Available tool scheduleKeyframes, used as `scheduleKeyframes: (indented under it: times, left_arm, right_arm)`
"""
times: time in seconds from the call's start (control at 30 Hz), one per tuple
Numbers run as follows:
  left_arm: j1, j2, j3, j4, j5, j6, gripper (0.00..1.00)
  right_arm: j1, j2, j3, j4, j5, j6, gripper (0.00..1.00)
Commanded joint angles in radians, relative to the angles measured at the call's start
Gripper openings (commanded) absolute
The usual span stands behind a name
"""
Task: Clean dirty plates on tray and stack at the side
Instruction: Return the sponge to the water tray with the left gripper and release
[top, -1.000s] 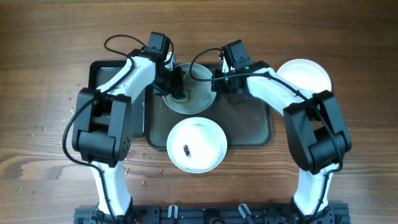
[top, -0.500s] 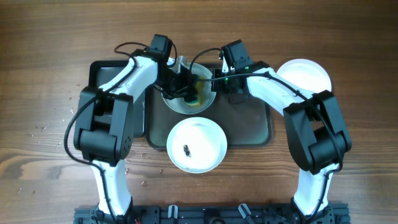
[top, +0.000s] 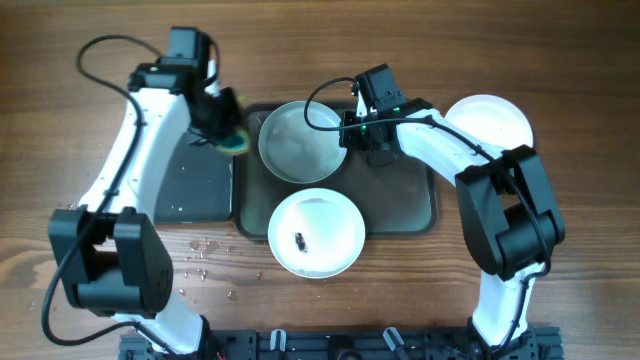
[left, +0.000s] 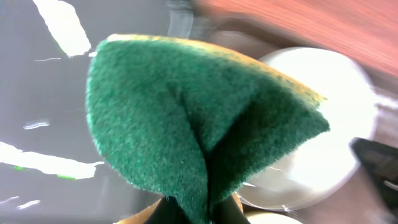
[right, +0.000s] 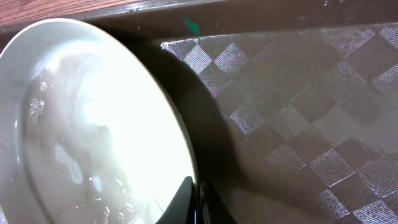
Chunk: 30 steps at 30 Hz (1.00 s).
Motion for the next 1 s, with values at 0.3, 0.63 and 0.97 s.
scheduleKeyframes:
  times: [0.3, 0.63, 0.97]
  left_arm:
    - [0.138, 0.01, -0.199, 0.121, -0.142, 0.136, 0.07]
    - [0.14, 0.01, -0.35, 0.276, -0.142, 0.135, 0.38]
    - [0.14, -0.147, -0.233, 0.181, -0.138, 0.071, 0.64]
  right_arm:
    - [0.006, 0.021, -0.005, 0.01, -0.006, 0.011, 0.05]
    - [0.006, 0.021, -0.005, 0.01, -0.006, 0.011, 0.05]
    - [0.006, 0.021, -0.005, 0.01, -0.005, 0.011, 0.15]
